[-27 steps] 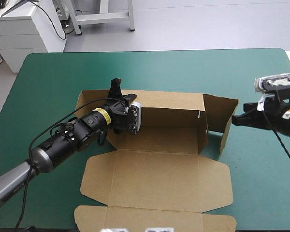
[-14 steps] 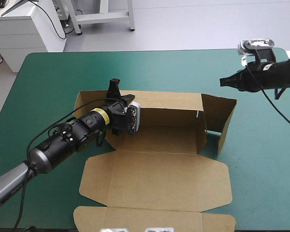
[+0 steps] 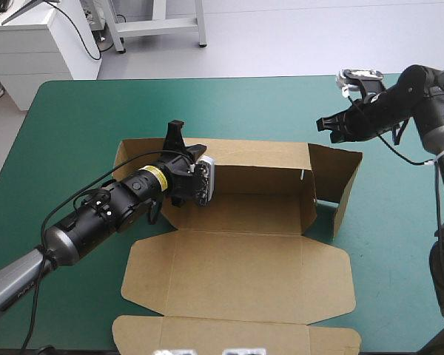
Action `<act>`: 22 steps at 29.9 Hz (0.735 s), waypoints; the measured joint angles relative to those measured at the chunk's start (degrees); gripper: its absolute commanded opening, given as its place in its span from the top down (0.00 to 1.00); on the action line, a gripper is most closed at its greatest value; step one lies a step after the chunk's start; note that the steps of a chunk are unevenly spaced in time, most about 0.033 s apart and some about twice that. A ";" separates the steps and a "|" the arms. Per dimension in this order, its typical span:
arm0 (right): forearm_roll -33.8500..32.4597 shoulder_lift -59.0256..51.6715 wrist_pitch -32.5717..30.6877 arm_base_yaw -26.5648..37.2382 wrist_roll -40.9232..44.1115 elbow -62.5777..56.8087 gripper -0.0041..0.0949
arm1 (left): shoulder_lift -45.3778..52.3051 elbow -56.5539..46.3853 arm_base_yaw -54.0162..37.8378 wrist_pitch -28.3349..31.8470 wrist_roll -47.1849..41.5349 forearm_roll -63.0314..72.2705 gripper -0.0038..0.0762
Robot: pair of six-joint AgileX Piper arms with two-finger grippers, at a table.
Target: Fold the box
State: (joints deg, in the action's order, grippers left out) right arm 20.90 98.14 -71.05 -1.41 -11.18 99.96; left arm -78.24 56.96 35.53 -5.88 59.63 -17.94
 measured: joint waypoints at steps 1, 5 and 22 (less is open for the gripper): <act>-0.68 0.00 0.00 -0.79 0.41 0.00 0.97 | 0.00 0.00 0.00 0.00 0.00 0.05 0.96; -3.91 0.00 -0.07 -3.76 2.11 0.04 0.97 | 0.00 0.00 0.00 0.00 0.00 0.11 0.96; -3.30 -4.79 0.11 -5.21 -0.65 -10.13 0.97 | 0.00 0.00 0.00 -0.04 0.00 0.18 0.96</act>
State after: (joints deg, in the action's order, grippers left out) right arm 17.60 93.35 -70.94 -6.62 -11.83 89.83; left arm -78.24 56.96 35.53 -5.92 59.63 -17.76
